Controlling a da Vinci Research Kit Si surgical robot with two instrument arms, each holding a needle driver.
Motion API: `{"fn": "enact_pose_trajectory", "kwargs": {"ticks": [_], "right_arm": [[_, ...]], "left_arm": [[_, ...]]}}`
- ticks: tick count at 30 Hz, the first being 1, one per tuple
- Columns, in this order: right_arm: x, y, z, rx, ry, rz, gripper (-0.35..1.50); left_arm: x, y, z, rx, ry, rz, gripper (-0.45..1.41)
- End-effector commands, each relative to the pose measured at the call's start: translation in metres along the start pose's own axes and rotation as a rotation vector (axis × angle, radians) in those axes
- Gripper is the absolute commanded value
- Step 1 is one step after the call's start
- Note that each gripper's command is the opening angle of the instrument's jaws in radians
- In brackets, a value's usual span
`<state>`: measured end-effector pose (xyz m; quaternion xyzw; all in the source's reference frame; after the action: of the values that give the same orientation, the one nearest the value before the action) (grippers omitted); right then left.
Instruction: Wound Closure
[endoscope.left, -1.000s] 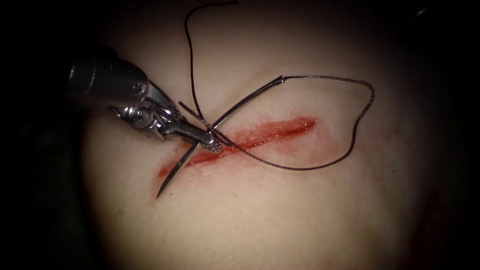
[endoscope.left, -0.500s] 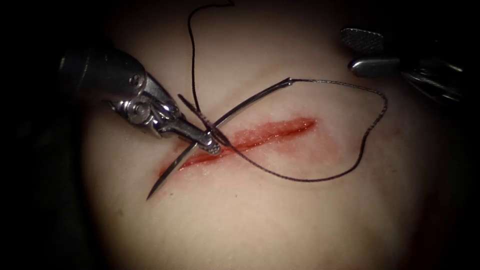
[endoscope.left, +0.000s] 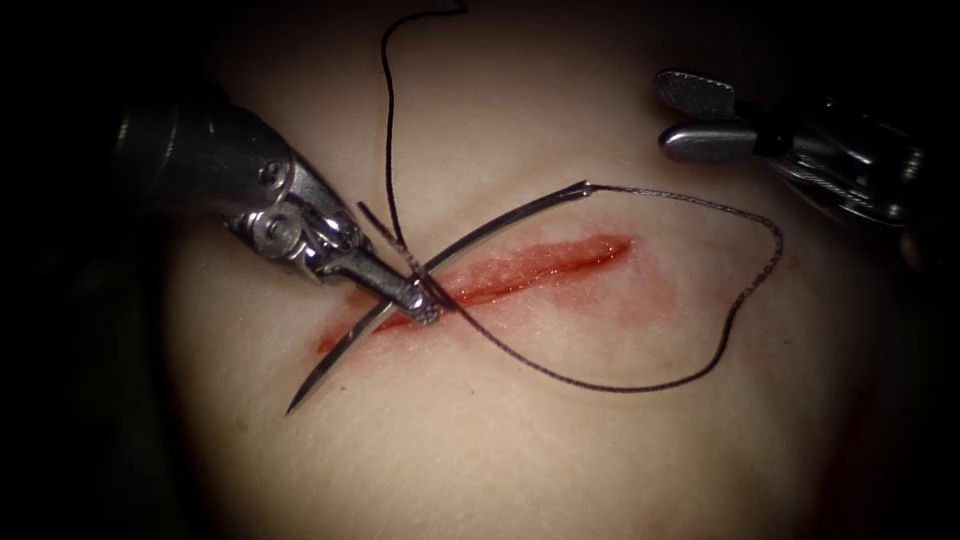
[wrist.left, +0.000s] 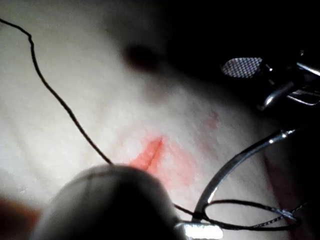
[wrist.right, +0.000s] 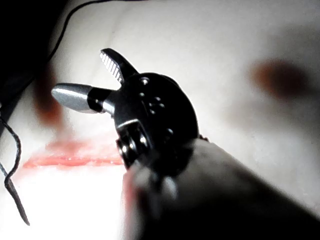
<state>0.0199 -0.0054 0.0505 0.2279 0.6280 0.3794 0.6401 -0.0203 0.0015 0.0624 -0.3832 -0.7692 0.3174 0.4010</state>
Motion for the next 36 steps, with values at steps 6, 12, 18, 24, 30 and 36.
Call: {"fn": "enact_pose_trajectory", "kwargs": {"ticks": [6, 12, 18, 24, 30, 36], "right_arm": [[-0.0016, -0.0023, 0.0031, 0.069, -0.065, -0.051, 0.69], [-0.0012, -0.0033, 0.0037, 0.072, -0.059, -0.05, 0.89], [-0.0006, -0.0039, 0.0041, 0.073, -0.052, -0.042, 0.84], [-0.0011, -0.004, 0.0053, 0.065, -0.05, -0.047, 0.96], [-0.0017, -0.0039, 0.0059, 0.062, -0.05, -0.053, 0.94], [-0.0019, -0.0033, 0.0061, 0.061, -0.049, -0.057, 0.94]], "left_arm": [[0.0016, -0.0006, -0.0002, -0.025, 0.07, 0.046, -0.45], [0.002, -0.0014, -0.0004, -0.041, 0.109, 0.042, -0.45], [0.0023, -0.0037, 0.0001, -0.055, 0.15, 0.061, -0.45], [0.0025, -0.0049, 0.001, -0.068, 0.18, 0.069, -0.45], [0.0028, -0.0048, 0.0013, -0.071, 0.183, 0.067, -0.45], [0.0028, -0.0038, 0.0014, -0.075, 0.184, 0.056, -0.45]]}}
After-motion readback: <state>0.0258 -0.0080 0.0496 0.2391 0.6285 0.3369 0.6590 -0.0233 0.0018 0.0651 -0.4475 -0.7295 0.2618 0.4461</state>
